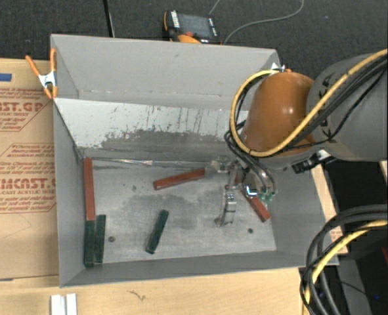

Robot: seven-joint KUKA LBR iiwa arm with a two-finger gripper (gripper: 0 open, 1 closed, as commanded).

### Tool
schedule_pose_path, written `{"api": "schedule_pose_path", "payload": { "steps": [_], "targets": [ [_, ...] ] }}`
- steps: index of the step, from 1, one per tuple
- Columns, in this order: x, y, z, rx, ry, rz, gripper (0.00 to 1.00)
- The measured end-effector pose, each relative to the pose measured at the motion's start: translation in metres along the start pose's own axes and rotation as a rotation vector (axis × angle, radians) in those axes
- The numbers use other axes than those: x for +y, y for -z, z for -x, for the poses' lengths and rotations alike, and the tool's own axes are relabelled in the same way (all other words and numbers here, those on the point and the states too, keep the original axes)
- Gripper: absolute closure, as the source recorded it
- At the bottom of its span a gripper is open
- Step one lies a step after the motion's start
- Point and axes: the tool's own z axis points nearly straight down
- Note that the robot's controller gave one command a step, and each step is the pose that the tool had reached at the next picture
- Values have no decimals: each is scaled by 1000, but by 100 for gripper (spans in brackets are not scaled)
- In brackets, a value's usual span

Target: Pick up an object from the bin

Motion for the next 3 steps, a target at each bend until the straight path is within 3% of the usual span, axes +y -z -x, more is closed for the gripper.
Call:
{"api": "schedule_pose_path", "payload": {
  "steps": [1, 2, 3],
  "targets": [
    [96, -92, 60, -6, 130, 2, 0],
    [93, -86, 62, -14, 124, 1, 100],
    [38, -77, 58, -8, 239, -2, 100]
  ]
}}
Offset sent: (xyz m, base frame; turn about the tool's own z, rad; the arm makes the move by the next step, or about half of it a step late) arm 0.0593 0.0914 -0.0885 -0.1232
